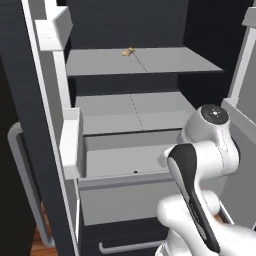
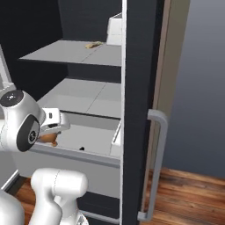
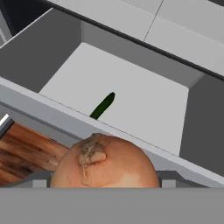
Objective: Place the onion and cucumber inside the fridge drawer. Close the drawer after placing the vegetables.
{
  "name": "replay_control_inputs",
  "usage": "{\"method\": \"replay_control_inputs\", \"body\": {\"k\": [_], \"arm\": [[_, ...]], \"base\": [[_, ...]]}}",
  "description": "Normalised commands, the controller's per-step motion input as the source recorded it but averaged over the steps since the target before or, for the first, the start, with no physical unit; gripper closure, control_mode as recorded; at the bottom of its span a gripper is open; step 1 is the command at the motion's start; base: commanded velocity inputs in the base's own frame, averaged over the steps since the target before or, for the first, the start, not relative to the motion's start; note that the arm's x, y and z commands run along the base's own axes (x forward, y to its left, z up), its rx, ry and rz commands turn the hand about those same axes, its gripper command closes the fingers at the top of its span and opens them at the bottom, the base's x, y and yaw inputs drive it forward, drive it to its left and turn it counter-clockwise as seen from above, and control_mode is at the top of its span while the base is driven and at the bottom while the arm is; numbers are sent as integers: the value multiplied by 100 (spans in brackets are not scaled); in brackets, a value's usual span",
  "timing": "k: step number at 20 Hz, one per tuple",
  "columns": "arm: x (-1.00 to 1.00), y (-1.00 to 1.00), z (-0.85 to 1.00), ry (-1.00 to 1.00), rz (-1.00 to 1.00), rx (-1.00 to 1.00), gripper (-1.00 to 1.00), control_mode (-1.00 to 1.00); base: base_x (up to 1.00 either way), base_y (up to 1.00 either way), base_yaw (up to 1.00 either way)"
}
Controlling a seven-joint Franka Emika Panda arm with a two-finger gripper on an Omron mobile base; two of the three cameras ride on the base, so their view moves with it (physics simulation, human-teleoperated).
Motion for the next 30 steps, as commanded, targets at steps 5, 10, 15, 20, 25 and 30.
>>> {"method": "replay_control_inputs", "body": {"k": [5, 10, 15, 20, 25, 30], "arm": [[0, 0, 0, 0, 0, 0, 100, 100], [0, 0, 0, 0, 0, 0, 100, 100], [0, 0, 0, 0, 0, 0, 100, 100], [71, -24, 0, 1, 0, 8, 100, -100], [86, -29, -9, 3, 0, 11, 100, -100], [43, -21, -25, 1, 0, 8, 100, -100]], "base": [[15, -27, 0], [20, -38, 0], [45, -23, 0], [11, -7, 0], [0, 0, 0], [0, 0, 0]]}}
